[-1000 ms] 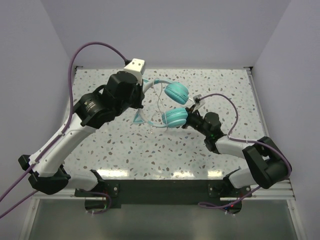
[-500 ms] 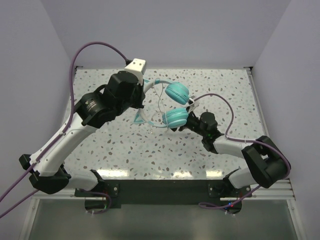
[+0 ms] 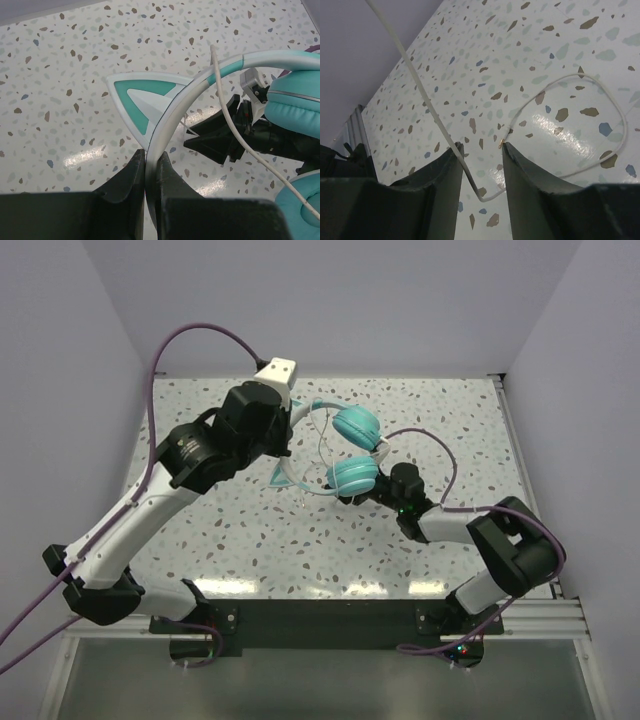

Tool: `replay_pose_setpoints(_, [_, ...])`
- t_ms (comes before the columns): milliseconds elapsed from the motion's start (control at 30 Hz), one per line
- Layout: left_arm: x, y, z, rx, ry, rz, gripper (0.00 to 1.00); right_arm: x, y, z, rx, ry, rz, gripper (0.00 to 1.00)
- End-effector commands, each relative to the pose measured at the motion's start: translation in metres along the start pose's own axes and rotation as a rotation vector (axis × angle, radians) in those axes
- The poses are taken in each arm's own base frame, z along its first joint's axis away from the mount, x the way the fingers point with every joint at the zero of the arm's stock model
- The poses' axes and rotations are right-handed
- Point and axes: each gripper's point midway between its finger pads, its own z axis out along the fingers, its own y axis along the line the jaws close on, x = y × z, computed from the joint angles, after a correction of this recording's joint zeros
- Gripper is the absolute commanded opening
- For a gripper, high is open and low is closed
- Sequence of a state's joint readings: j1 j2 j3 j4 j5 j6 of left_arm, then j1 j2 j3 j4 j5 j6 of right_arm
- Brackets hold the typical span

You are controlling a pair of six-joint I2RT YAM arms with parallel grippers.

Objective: Wrap the headphones

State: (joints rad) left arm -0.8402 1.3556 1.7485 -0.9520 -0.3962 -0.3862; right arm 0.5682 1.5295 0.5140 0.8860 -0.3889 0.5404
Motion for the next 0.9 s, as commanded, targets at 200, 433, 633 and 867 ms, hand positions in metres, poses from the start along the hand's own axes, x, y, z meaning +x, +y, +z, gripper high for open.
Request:
replay_pose_setpoints(200, [-0.028, -0.010, -0.015, 0.060, -0.100, -0.098, 0.00, -0.032, -0.026, 0.002, 0.131, -0.096, -0.021, 0.10])
replay_pose_setpoints(433, [-0.024, -0.007, -0.018, 0.062, -0.102, -0.102, 0.00, -0.055, -0.053, -0.019, 0.232, -0.151, 0.003, 0.00])
replay_pose_setpoints(633, [-0.020, -0.006, -0.021, 0.069, -0.102, -0.111, 0.00, -0.068, -0.071, -0.032, 0.324, -0.187, 0.016, 0.00])
replay_pose_setpoints(867, [-0.016, -0.005, -0.022, 0.072, -0.103, -0.111, 0.00, -0.087, -0.098, -0.051, 0.379, -0.233, 0.072, 0.00])
